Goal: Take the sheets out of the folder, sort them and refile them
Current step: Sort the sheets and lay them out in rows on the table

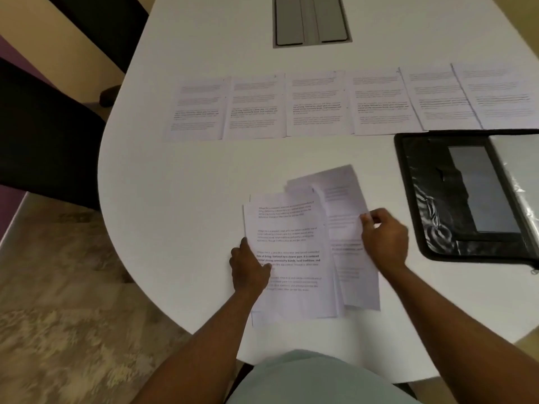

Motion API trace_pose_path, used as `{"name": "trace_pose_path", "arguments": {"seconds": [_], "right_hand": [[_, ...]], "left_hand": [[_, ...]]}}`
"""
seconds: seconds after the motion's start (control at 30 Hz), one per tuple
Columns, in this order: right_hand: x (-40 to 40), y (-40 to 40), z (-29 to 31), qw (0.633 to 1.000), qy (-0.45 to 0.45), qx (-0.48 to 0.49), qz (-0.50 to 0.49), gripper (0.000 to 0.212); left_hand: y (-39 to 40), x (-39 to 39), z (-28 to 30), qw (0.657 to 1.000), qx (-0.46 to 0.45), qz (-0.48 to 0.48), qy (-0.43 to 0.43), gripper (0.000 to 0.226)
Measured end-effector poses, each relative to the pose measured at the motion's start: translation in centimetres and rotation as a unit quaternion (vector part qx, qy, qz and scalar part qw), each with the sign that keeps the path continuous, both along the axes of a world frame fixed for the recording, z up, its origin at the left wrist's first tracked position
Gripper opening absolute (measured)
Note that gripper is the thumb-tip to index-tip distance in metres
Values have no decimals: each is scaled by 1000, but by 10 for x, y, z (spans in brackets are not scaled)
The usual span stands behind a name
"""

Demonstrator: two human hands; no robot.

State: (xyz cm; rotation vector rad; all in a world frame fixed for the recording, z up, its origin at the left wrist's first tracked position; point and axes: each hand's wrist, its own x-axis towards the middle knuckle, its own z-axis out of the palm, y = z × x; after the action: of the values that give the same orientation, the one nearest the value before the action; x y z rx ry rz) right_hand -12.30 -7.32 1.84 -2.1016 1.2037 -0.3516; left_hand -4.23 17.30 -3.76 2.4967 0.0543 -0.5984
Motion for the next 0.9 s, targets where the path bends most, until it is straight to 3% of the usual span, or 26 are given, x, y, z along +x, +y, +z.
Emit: {"name": "trace_pose_path", "arguments": {"seconds": [0.13, 0.3, 0.5, 0.6, 0.67, 0.7, 0.77, 0.8, 0.83, 0.9], "right_hand": [[0, -27, 46, 996, -48, -80, -6, 20], [7, -47, 98, 990, -110, -89, -19, 24], [39, -55, 107, 979, -190, 56, -46, 12], [63, -35, 98, 971, -192, 137, -21, 17], [81, -19, 87, 961, -202, 188, -10, 22], [90, -11, 81, 957, -200, 209, -6, 24], [112, 8, 68, 951, -192, 243, 6, 24], [122, 19, 63, 947, -187, 261, 16, 23], [133, 30, 55, 943, -181, 277, 27, 24], [154, 53, 41, 936, -166, 306, 51, 24]], "left_hand": [[1, 1, 0, 1000, -1, -10, 2, 90], [2, 1, -1, 1000, 2, -4, -1, 89], [11, 8, 0, 1000, -14, 25, -5, 74], [18, 21, 12, 992, -82, 82, -53, 44], [23, 38, 28, 967, -186, 174, -26, 21], [27, 48, 40, 933, -270, 236, 24, 22], [41, 71, 60, 851, -413, 299, 128, 37], [50, 82, 65, 826, -453, 296, 155, 49], [59, 93, 69, 815, -475, 285, 169, 56], [76, 110, 75, 826, -475, 263, 151, 45]]}}
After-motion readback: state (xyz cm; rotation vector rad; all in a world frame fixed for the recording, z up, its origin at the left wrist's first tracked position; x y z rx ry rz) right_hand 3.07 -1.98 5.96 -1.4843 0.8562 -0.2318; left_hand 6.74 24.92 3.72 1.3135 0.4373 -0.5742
